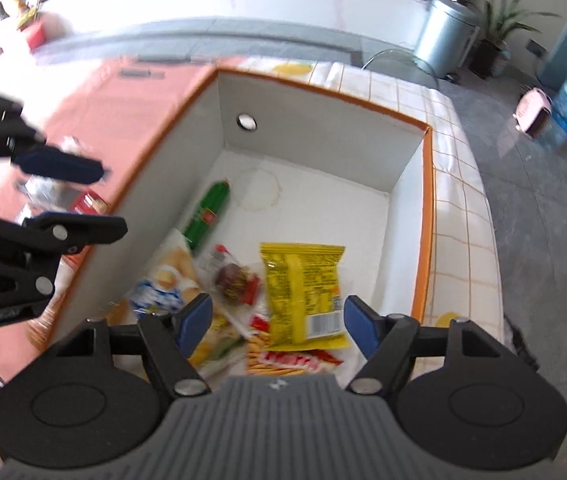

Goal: Organize snacks
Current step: 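Withdraw both tools from the box back over the remaining snacks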

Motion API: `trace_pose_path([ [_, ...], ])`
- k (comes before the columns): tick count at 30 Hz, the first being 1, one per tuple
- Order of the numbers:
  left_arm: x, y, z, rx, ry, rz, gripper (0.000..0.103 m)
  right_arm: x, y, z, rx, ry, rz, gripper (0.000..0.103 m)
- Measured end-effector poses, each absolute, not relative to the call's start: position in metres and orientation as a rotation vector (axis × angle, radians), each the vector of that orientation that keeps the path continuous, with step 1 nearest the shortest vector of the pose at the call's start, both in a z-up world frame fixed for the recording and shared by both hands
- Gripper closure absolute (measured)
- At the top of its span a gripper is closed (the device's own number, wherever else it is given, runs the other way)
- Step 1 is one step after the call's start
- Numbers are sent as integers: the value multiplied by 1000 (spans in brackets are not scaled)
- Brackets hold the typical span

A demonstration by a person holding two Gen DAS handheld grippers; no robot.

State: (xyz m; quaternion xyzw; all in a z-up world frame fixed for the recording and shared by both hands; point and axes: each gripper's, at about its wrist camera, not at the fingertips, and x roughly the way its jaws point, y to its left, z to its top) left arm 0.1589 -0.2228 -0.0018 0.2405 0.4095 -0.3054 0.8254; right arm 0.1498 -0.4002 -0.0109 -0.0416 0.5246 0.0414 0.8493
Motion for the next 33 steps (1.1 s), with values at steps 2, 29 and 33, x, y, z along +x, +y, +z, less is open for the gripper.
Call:
trace_pose_path([
  [2, 149, -208, 5, 490, 859, -620, 55, 138, -393, -2, -32, 1073, 78, 33],
  [29, 75, -28, -17, 441, 884, -467, 54, 25, -237, -61, 320, 969, -9, 30],
  [33, 88, -17, -33, 513, 913, -501, 54, 41, -230, -90, 356, 1035, -44, 26],
])
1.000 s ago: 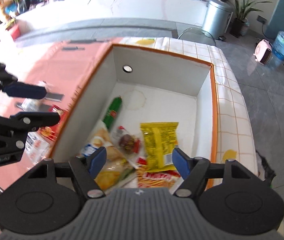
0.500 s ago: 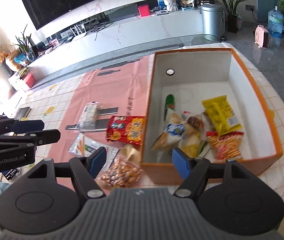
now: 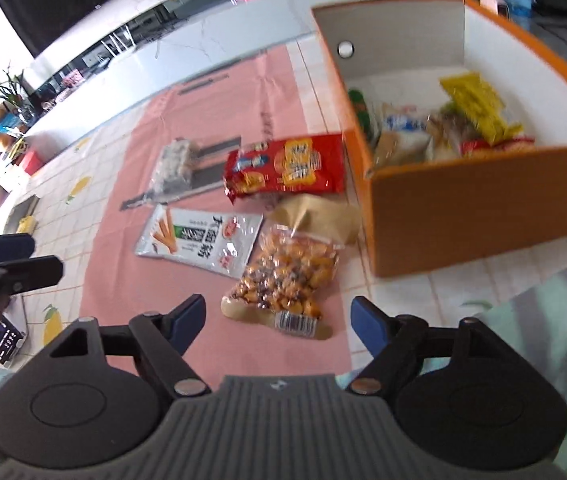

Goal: Organize snacks
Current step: 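Withdraw both tools from the box back over the remaining snacks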

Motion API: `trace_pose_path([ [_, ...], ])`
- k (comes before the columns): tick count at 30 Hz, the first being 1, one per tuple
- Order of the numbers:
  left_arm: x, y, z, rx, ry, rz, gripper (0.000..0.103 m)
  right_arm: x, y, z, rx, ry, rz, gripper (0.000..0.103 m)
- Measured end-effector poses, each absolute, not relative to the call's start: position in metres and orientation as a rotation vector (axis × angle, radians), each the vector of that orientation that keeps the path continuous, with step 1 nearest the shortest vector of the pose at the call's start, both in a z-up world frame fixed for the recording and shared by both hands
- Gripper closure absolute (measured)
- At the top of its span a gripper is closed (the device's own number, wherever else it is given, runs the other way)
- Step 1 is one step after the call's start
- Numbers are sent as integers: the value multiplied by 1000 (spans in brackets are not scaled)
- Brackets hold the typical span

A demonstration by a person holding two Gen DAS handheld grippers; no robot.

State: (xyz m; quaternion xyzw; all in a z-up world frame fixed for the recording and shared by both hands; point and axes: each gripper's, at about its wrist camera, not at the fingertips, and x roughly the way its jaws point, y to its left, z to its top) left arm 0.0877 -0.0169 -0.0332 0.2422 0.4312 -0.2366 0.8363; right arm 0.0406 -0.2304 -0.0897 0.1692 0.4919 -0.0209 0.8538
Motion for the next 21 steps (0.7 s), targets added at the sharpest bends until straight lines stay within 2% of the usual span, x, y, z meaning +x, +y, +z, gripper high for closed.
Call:
trace_pose_path([
  [4, 108, -6, -51, 516, 944, -569, 52, 57, -226, -106, 355, 1060, -96, 26],
  [6, 120, -3, -61, 500, 962, -616, 49, 65, -225, -112, 364, 1067, -127, 21],
  [11, 154, -2, -87, 462, 1014, -681, 48, 78, -217, -124, 371, 1084, -159, 21],
  [14, 175, -2, -102, 455, 1042, -681, 46, 81, -210, -127, 347, 1069, -177, 25],
  [18, 194, 1, -118, 412, 1081, -689, 46, 82, -200, -127, 295, 1051, -171, 38],
  [21, 201, 6, -123, 348, 1109, -704, 46, 83, -197, -126, 291, 1044, -134, 43],
])
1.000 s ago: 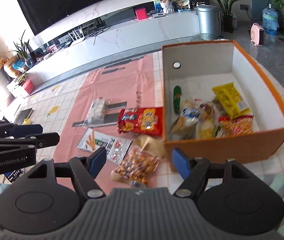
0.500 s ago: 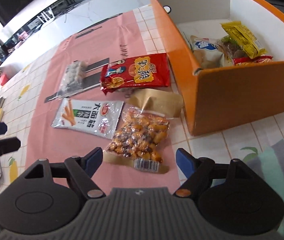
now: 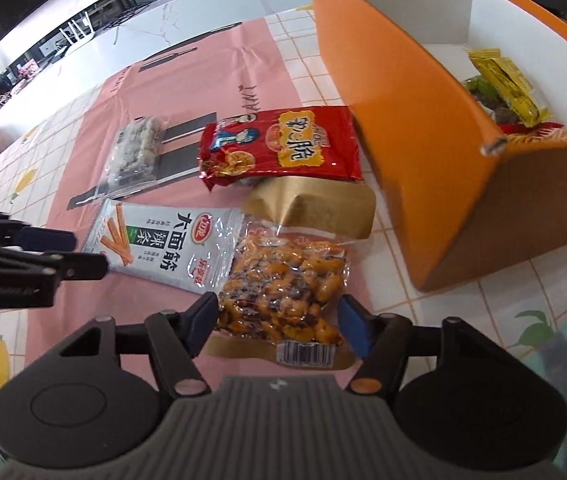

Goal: Organize snacks
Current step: 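Withdraw both tools from the box back over the remaining snacks, then grasp the white spicy-strip bag with the left tool while the right tool grasps the peanut bag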

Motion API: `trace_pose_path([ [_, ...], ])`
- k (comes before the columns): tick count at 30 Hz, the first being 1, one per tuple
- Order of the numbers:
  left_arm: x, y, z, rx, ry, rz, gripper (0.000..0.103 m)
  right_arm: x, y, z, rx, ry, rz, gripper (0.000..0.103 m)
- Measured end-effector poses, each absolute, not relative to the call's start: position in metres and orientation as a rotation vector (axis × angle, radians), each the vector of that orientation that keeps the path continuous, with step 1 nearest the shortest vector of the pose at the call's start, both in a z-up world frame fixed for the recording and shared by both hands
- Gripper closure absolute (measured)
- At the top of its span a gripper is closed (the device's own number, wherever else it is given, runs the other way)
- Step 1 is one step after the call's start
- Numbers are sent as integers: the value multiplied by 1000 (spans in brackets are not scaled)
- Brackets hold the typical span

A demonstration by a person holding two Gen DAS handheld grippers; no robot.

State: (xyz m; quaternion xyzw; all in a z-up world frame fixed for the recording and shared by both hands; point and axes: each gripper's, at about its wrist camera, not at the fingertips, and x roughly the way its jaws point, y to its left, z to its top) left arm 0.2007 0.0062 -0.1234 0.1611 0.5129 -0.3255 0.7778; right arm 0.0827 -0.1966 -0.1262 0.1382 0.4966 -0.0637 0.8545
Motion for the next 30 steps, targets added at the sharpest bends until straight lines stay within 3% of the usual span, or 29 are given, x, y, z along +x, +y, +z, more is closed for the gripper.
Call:
trace_pose_path([
  [2, 200, 10, -124, 315, 1122, -714, 48, 85, -190, -124, 251, 1042, -106, 45],
  [4, 199, 13, -124, 293, 1155, -713, 54, 86, -183, -125, 223, 1058, -79, 52],
  [6, 195, 16, -124, 274, 1198, -716, 61, 89, -177, -127, 215, 1064, -27, 66],
  [8, 189, 19, -125, 251, 1238, -716, 65, 91, -171, -127, 208, 1069, 20, 68],
  [13, 173, 22, -122, 265, 1241, -731, 68, 93, -164, -125, 179, 1074, 37, 68],
  [15, 172, 21, -115, 296, 1186, -725, 67, 91, -166, -119, 166, 1054, 29, 61],
  [17, 176, 20, -110, 332, 1141, -714, 59, 88, -168, -115, 163, 1043, 13, 51],
  [18, 180, 19, -108, 346, 1122, -708, 49, 89, -171, -114, 173, 1042, 2, 47],
  [19, 183, 17, -106, 360, 1102, -706, 40, 90, -175, -114, 187, 1041, -7, 47],
  [22, 194, 11, -103, 394, 1052, -713, 27, 98, -183, -118, 226, 1060, -41, 45],
  [27, 211, -3, -114, 450, 1038, -749, 23, 112, -183, -119, 209, 1048, -37, 32],
  [30, 217, -7, -126, 475, 1060, -772, 22, 124, -183, -117, 191, 1031, -39, 31],
])
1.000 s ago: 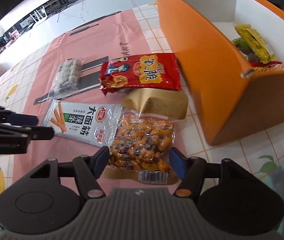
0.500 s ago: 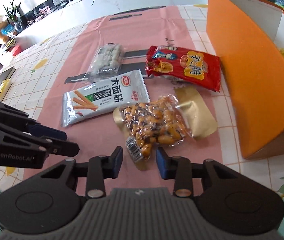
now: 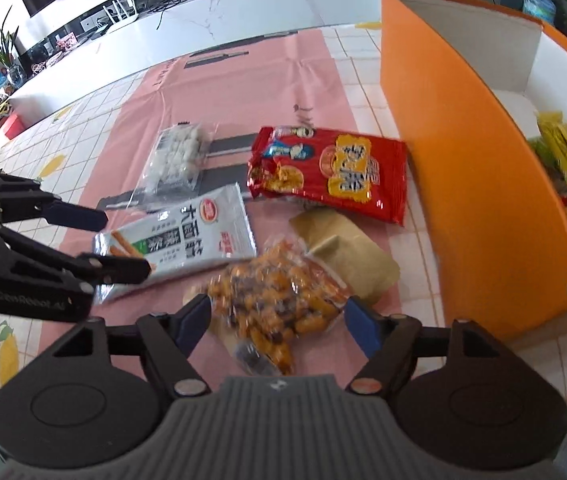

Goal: Organize snacks
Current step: 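Grasp the white spicy-strip bag with the left tool while the right tool grasps the peanut bag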

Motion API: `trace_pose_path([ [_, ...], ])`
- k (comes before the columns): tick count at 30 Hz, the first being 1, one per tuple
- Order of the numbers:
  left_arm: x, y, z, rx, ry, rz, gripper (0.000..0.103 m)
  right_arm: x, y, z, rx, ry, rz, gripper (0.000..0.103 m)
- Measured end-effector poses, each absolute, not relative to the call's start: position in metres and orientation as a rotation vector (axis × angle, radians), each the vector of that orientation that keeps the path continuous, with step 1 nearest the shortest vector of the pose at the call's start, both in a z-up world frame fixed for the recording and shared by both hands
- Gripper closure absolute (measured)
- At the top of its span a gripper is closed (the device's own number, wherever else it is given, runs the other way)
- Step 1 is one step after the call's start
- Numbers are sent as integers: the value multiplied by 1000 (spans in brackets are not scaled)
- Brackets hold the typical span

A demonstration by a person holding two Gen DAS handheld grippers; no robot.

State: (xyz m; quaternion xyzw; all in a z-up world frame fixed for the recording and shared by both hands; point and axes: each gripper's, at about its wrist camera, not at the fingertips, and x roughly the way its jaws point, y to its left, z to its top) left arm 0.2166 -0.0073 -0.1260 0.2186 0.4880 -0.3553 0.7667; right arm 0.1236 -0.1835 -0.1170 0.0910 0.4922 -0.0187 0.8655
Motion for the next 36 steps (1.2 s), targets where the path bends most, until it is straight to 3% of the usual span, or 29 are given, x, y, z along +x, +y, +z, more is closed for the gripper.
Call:
trace_pose_path([
  [7, 207, -7, -128, 421, 1125, -823, 19, 145, -184, -120, 200, 1021, -28, 30],
  [12, 193, -8, -125, 351, 1202, -849, 23, 145, -181, -121, 179, 985, 22, 30],
  [15, 188, -8, -119, 330, 1174, -788, 26, 139, -186, -119, 187, 977, 16, 31],
  [19, 183, -16, -112, 332, 1098, -734, 20, 127, -192, -116, 193, 971, -22, 30],
  [24, 175, -38, -128, 478, 1057, -686, 20, 120, -201, -113, 238, 978, -39, 30],
  [29, 178, -39, -137, 410, 1045, -643, 20, 120, -199, -115, 243, 1010, -50, 30],
  [34, 178, -35, -136, 368, 1043, -619, 42, 123, -201, -119, 293, 1030, -68, 28],
  [36, 180, -29, -136, 354, 1063, -592, 44, 124, -199, -121, 294, 1041, -69, 27],
])
